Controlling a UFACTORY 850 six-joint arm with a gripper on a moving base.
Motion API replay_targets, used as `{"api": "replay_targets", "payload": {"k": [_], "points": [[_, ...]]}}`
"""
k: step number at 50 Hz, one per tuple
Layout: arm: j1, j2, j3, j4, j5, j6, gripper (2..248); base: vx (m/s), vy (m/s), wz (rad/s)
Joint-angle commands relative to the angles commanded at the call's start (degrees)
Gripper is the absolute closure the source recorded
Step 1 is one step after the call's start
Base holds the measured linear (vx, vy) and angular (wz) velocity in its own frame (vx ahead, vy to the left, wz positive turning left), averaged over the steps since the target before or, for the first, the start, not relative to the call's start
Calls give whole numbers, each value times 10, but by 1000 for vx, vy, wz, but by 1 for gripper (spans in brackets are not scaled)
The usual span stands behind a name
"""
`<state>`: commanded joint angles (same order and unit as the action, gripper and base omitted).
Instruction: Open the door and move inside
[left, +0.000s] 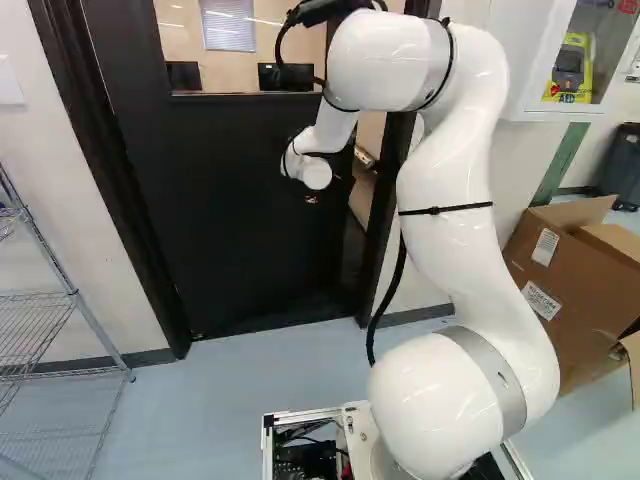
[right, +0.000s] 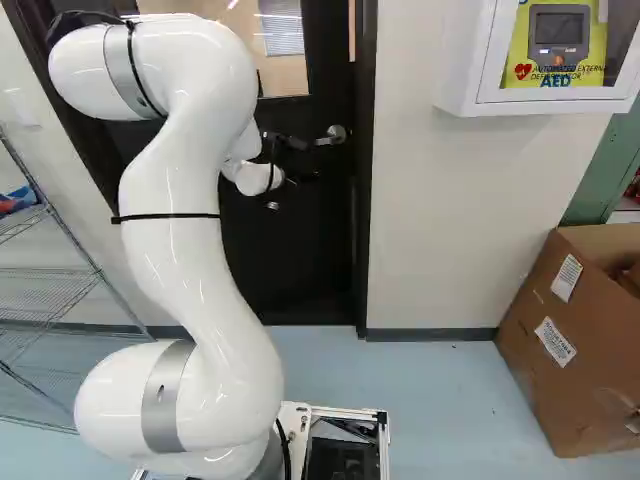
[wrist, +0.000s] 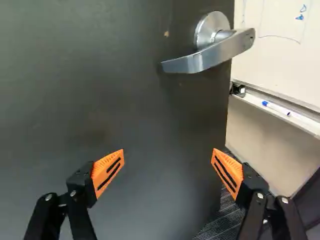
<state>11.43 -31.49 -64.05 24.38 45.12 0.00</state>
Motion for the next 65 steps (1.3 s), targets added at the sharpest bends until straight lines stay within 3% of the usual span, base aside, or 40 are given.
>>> {"api": "replay_targets", "payload": {"k": [15, 32, 65], "points": [[20, -5, -6, -90, -15, 0, 3, 0, 0, 0], [33, -46, -61, -189, -39, 0, 3, 0, 0, 0], [44, -134, -183, -203, -43, 0, 3, 0, 0, 0]]}}
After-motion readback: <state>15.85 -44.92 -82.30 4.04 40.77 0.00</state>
